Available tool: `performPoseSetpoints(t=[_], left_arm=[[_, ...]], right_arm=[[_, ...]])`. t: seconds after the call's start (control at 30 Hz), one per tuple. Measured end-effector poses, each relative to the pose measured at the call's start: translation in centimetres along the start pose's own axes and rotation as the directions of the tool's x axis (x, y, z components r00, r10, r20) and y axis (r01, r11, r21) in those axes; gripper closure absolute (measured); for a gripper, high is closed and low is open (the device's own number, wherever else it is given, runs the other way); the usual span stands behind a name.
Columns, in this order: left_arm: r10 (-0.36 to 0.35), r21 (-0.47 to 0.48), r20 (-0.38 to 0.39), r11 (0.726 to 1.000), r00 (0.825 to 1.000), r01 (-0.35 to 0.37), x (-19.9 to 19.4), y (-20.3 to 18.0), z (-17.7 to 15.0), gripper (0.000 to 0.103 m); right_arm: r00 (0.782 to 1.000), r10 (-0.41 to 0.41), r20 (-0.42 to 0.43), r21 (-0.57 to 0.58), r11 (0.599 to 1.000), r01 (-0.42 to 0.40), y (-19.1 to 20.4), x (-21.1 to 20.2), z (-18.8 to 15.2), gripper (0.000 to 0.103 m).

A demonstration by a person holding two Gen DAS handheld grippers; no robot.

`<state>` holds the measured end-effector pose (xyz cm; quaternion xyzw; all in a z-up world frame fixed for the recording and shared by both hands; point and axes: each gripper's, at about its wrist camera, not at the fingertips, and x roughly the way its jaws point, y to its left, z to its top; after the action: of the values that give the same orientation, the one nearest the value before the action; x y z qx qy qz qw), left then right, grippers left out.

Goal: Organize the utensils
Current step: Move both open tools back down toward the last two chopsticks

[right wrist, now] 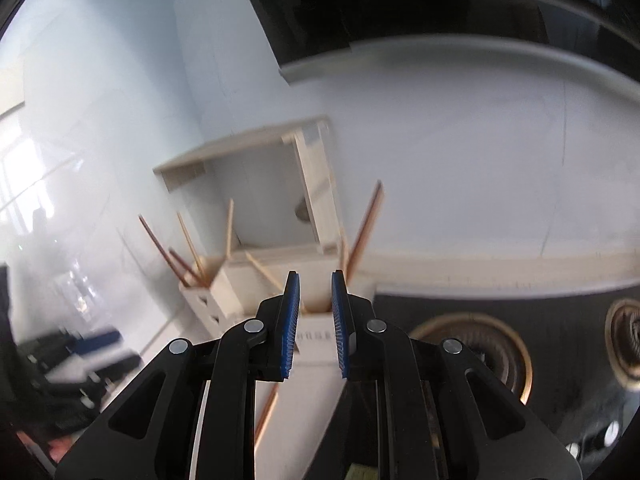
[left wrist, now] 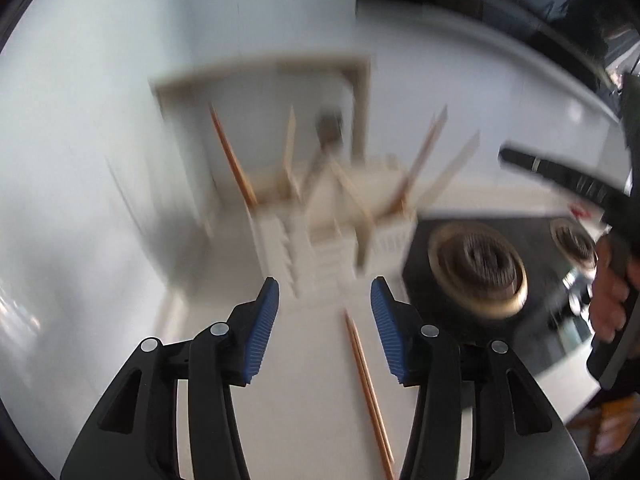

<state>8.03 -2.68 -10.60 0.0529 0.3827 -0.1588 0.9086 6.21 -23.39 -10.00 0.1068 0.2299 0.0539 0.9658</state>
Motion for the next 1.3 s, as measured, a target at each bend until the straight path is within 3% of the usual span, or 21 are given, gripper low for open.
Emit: performPoseSetpoints(t=[0.03,0.07,0.13,0.2,0.33,0.47,0.73,0.87,1.1,1.3], left_arm=[[-0.021,-0.022,-0.063,1.000,0.998,0.020,1.2,0.2,-0.6,0.055],[-0.053,-0.060,-0.164,0.997,0.985,0.044,3.1,0.5,-1.6,0.055],[-0.092,-0.107,-0.245,0.992,0.965,0.067,4.7,0.8,-3.2,0.057],[-0.125,-0.129,-0.342,0.988,0.931,0.085,6.8,0.8,-4.5,0.058],[-0.141,-0.145,-0.482,0.986,0.865,0.080,9.4,0.4,-6.4,0.059],[-0.169,-0.188,-0.556,0.979,0.814,0.075,11.3,0.5,-7.5,0.060],[-0.139,-0.135,-0.608,0.988,0.781,0.072,12.6,-1.1,-8.2,0.060],[-0.101,-0.112,-0.619,0.993,0.779,0.039,13.2,-1.5,-8.5,0.059],[-0.075,-0.099,-0.638,0.995,0.766,0.014,13.7,-1.9,-9.2,0.059],[-0.068,-0.100,-0.640,0.995,0.765,0.005,13.9,-2.0,-9.2,0.055]], right_arm=[[1.000,-0.003,-0.009,0.003,1.000,0.004,-0.1,0.0,-0.3,0.085],[1.000,-0.008,-0.021,0.008,1.000,0.008,-0.2,0.1,-0.8,0.085],[0.999,-0.014,-0.039,0.016,1.000,0.015,-0.4,0.1,-1.6,0.083],[0.998,-0.018,-0.056,0.023,1.000,0.019,-0.5,0.3,-2.2,0.082],[0.996,-0.021,-0.086,0.031,0.999,0.023,-0.7,0.6,-3.0,0.078],[0.994,-0.018,-0.104,0.040,0.999,0.022,-1.0,0.6,-3.9,0.077],[0.993,-0.012,-0.120,0.065,0.998,0.020,-1.6,0.9,-4.1,0.075],[0.992,-0.008,-0.124,0.066,0.998,0.016,-1.8,0.9,-4.1,0.075],[0.993,-0.006,-0.121,0.070,0.997,0.015,-1.8,0.7,-4.1,0.073],[0.992,-0.005,-0.122,0.073,0.997,0.014,-2.0,0.6,-4.1,0.072]])
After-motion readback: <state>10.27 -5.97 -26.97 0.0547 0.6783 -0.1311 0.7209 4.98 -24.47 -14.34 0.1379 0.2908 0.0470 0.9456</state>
